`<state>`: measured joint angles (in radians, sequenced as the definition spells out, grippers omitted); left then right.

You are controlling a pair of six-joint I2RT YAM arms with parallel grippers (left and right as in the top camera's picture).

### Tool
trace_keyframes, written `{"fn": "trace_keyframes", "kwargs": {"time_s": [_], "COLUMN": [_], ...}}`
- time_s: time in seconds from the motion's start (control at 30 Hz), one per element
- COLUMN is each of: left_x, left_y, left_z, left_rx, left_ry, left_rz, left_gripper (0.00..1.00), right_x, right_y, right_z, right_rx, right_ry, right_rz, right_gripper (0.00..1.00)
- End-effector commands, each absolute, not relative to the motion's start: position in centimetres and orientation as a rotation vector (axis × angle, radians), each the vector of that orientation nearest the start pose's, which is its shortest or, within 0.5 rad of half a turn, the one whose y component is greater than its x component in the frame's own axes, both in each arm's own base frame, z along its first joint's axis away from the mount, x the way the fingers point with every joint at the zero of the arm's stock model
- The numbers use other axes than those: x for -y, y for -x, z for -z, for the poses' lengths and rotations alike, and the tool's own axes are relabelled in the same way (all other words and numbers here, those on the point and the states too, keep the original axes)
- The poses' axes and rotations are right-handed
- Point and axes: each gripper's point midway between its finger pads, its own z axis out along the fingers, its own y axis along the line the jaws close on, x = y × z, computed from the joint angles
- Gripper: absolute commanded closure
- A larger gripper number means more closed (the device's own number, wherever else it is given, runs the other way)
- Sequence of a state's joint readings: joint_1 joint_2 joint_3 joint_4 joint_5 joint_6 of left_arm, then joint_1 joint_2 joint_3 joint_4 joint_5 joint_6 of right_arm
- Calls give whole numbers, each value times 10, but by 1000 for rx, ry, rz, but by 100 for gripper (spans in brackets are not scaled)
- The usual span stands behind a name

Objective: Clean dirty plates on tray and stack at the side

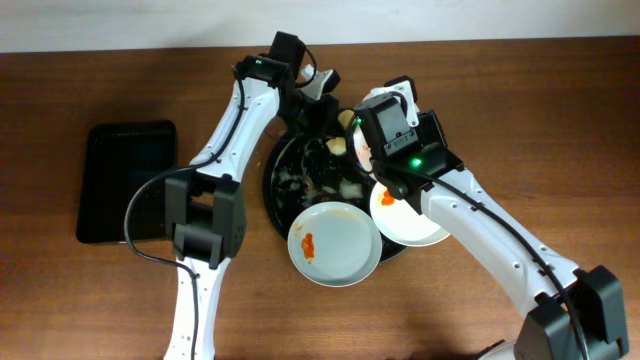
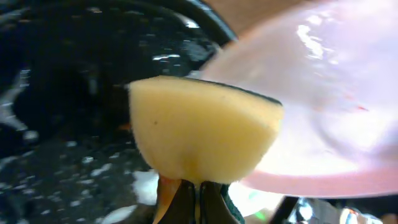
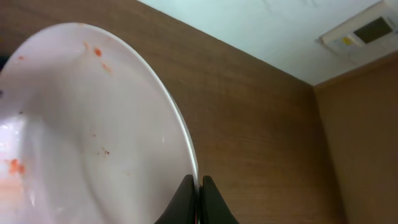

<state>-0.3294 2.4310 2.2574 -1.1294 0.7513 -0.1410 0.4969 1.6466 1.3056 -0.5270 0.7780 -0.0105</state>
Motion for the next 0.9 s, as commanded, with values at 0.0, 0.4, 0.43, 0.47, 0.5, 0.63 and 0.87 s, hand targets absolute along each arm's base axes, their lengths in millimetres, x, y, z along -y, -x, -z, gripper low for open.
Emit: {"fn": "trace_keyframes", "kwargs": {"time_s": [0.0, 0.4, 0.43, 0.47, 0.5, 0.63, 0.87], "left_x": [297, 312, 308, 303, 302, 293, 279], "left_y": [-448, -421, -420, -418, -417, -422, -437], "left_z": [-165, -155, -149, -142, -140, -130, -119], "left_rx": [-2638, -2740, -2779, -2824, -2833, -2865, -2874], "left_ry": [-545, -591, -579, -567, -564, -555, -523], "left_rz": [1361, 1311, 1255, 1191, 1184, 1062, 874], "left_gripper": [100, 100, 100, 100, 100, 100, 100], "right_x": [-88, -89, -88, -86, -87, -89, -100], "right_y": [-429, -432, -432, -433, -433, -437, -434], "right_z": [-211, -210, -210, -211, -213, -227, -238], "right_rx": [-2195, -2196, -2195, -2190, -2187, -2170, -2165], "right_ry": [75, -9, -26, -57, -63, -72, -40], "right_rz": [613, 537, 532, 517, 513, 491, 475], "right_gripper": [96, 96, 96, 96, 96, 96, 96]}}
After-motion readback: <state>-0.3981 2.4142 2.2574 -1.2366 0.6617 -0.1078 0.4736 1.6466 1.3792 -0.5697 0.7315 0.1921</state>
